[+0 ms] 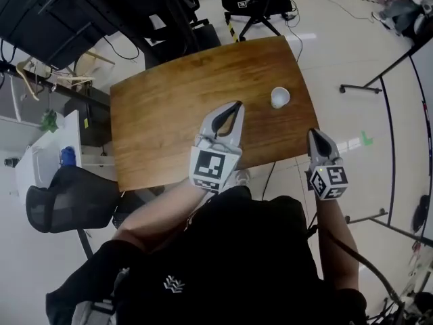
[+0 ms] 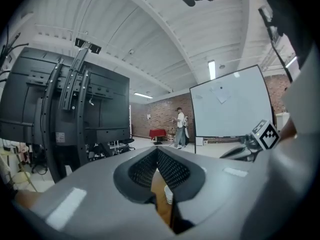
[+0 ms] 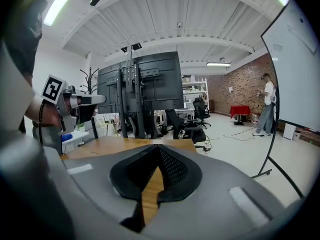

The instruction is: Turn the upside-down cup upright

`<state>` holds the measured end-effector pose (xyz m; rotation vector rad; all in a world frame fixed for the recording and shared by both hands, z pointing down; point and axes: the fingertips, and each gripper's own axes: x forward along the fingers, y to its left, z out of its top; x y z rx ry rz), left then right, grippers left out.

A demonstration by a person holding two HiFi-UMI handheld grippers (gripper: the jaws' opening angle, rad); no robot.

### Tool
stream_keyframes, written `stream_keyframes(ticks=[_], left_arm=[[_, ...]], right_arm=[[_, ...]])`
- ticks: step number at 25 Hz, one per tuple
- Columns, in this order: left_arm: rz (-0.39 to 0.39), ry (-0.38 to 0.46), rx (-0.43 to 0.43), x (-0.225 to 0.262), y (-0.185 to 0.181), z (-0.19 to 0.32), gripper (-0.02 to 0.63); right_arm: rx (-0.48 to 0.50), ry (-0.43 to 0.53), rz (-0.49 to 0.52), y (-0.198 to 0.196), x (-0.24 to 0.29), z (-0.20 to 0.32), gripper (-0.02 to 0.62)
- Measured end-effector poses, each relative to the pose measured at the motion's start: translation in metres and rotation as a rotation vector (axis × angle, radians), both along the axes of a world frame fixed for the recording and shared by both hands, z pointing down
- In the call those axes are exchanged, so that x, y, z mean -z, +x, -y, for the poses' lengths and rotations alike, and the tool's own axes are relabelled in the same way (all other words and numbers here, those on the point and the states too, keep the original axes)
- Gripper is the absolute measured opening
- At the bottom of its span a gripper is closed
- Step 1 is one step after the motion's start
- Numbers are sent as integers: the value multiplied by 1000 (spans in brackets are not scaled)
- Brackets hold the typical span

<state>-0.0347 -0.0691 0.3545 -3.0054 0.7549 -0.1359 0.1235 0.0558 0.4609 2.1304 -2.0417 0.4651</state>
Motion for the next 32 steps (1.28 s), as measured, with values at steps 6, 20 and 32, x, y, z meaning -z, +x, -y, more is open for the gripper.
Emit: stream_keyframes(ticks=[6, 20, 32], left_arm=[[1, -12, 15, -3, 26, 20, 0], [61, -22, 361, -10, -15, 65, 0], [120, -49, 530, -23, -72, 64, 0]], right_arm=[[51, -42, 54, 30, -19, 44, 2], [222, -270, 113, 59, -116, 123, 110], [207, -366, 117, 57, -158, 150, 98]])
